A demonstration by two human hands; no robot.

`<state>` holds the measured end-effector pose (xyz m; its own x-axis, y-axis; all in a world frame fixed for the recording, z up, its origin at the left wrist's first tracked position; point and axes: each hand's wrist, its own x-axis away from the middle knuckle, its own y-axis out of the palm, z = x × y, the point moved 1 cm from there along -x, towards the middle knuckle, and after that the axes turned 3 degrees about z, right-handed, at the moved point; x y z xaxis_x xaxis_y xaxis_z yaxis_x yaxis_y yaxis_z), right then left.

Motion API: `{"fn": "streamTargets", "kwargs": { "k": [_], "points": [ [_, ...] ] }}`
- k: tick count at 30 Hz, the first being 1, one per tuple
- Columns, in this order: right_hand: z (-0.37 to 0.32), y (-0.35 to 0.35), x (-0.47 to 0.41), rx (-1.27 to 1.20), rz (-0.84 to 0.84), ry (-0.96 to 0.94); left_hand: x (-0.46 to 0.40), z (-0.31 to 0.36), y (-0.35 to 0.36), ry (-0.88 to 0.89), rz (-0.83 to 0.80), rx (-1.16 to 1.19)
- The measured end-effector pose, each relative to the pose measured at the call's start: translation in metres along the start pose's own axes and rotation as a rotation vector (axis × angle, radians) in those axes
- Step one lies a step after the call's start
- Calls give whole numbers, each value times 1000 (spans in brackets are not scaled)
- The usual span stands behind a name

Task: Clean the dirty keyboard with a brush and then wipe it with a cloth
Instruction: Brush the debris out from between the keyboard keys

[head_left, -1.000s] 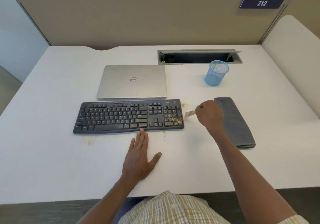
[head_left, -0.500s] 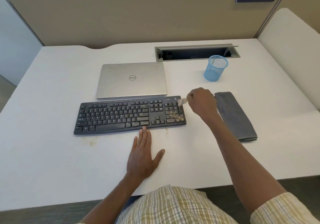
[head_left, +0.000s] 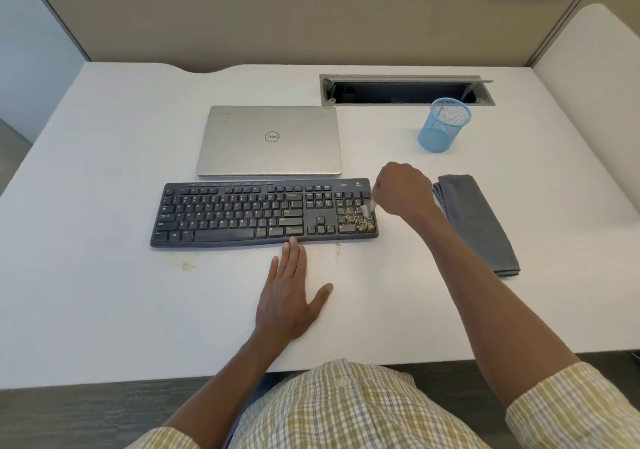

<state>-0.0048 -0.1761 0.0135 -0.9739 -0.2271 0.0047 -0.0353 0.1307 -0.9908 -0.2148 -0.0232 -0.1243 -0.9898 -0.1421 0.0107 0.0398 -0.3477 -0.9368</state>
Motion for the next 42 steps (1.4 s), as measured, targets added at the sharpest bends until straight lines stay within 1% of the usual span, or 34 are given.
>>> {"fn": "streamTargets", "kwargs": {
  "k": [4,6,10,15,21,23,26,27,32,36,40,42],
  "points": [
    [-6,-4,-5,-61,96,62,0,1,0,-1,-7,-8],
    [-10,-1,2,-63,54,52,0,1,0,0,-5,-8],
    [-9,-5,15,26,-31,4,1,1,0,1,10,-6],
    [-11,-11,2,-40,81,42,1,1,0,1,22,-7],
    [-4,-12,10,25,-37,-4,1,2,0,-1,25,-7],
    [-1,-16,3,0,-4,28,1,2,0,3,21,-11],
    [-4,-14,-4,-71,105,62,1,1,0,-3,23,-9],
    [-7,-12,-2,-75,101,60,1,1,1,-4,22,-11],
    [-7,-11,5,5,-36,7,0,1,1,-4,35,-12],
    [-7,-13,-1,-38,61,32,0,1,2,-3,22,-32],
    [-10,-12,7,15,-46,-8,0,1,1,0,24,-25],
    [-9,-16,4,10,-56,-2,0,1,1,-3,31,-19]
  ]
}}
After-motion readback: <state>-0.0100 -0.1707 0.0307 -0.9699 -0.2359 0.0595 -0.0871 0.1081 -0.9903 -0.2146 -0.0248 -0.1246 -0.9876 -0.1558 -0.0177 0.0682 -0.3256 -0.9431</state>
